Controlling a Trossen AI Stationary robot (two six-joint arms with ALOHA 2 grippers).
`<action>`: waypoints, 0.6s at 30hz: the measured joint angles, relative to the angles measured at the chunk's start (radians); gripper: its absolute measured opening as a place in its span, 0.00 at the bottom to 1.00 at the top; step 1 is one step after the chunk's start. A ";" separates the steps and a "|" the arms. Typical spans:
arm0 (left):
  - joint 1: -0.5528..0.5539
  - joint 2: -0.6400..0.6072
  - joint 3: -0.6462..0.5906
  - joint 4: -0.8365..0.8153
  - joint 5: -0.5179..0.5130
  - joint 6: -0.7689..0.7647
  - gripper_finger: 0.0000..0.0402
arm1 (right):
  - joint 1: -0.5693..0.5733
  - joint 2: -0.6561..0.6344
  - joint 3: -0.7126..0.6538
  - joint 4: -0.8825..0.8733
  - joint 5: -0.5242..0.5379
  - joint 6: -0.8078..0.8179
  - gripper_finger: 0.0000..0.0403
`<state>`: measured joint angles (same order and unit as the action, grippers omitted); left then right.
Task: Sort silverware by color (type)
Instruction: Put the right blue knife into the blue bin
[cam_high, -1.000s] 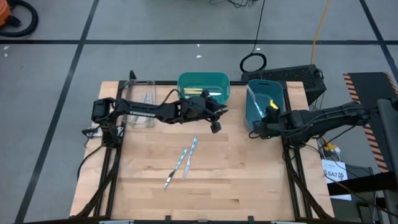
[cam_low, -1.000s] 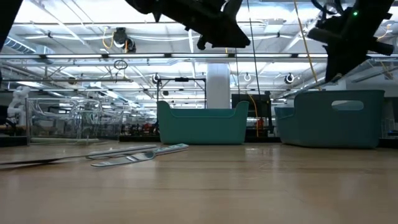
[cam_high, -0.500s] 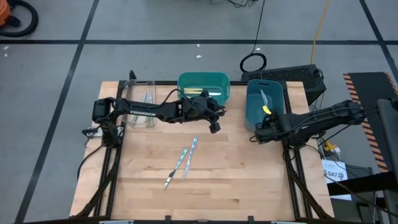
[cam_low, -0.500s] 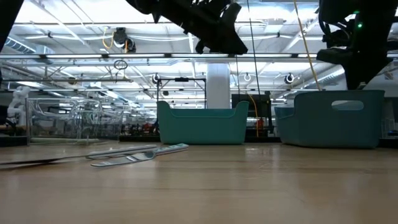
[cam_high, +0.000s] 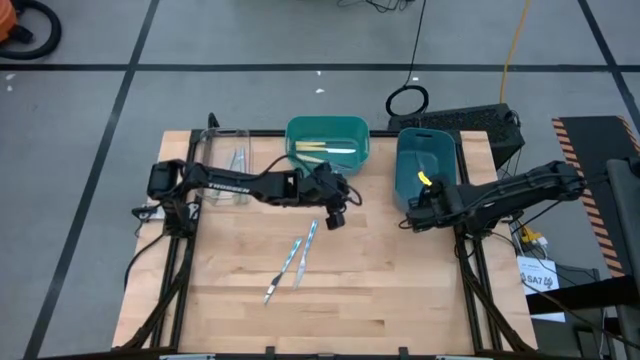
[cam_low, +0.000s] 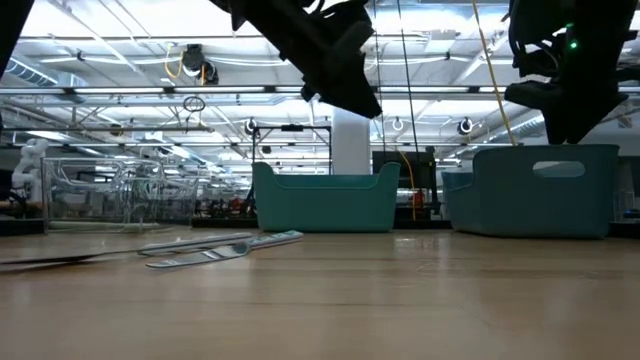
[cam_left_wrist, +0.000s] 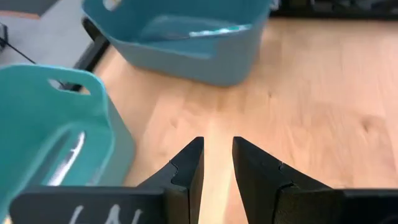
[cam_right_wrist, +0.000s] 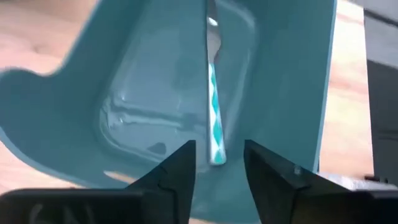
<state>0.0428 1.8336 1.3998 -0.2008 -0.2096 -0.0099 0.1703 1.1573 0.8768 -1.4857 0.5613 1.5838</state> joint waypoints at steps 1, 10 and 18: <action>-0.009 0.000 0.000 -0.017 0.000 -0.002 0.23 | 0.000 -0.003 0.000 0.000 0.017 -0.008 0.34; -0.114 0.000 -0.004 -0.287 -0.001 -0.094 0.23 | 0.089 -0.020 0.115 0.085 0.184 -0.244 0.37; -0.271 0.000 -0.107 -0.303 -0.183 -0.315 0.23 | 0.244 0.003 0.148 0.583 0.249 -0.737 0.36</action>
<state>-0.2280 1.8332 1.2933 -0.5040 -0.3924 -0.3253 0.4139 1.1599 1.0248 -0.9028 0.8105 0.8470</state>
